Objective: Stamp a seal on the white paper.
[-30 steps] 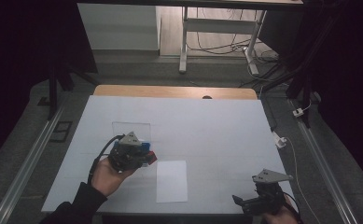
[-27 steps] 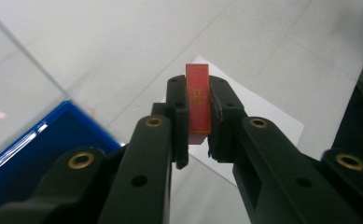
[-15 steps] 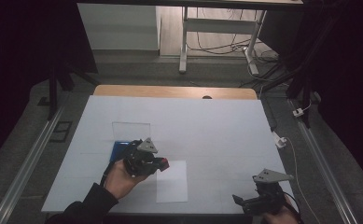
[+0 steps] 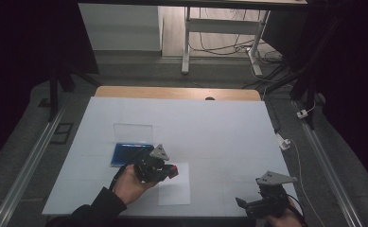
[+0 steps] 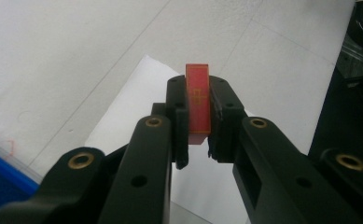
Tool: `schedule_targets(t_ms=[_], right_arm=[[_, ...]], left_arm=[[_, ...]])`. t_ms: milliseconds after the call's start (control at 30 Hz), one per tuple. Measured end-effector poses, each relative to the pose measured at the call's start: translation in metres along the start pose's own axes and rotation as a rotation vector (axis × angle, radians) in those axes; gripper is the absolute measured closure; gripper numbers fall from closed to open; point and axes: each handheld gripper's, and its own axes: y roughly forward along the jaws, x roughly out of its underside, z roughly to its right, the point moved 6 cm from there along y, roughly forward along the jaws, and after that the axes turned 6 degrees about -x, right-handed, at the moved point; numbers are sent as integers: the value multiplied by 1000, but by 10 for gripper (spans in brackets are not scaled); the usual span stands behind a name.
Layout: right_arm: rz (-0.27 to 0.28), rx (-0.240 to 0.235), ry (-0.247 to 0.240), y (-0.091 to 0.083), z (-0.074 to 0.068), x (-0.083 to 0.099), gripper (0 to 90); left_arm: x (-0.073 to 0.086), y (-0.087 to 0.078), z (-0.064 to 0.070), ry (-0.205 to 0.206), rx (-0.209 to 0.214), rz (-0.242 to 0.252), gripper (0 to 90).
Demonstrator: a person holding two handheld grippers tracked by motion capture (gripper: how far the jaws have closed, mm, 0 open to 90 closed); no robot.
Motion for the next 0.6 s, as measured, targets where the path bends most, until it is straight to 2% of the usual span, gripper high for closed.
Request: schedule_targets(t_ms=[600], right_arm=[[0,-1,-2,0,0,0,0]], left_arm=[[12,24,0,23,0,-45,795]])
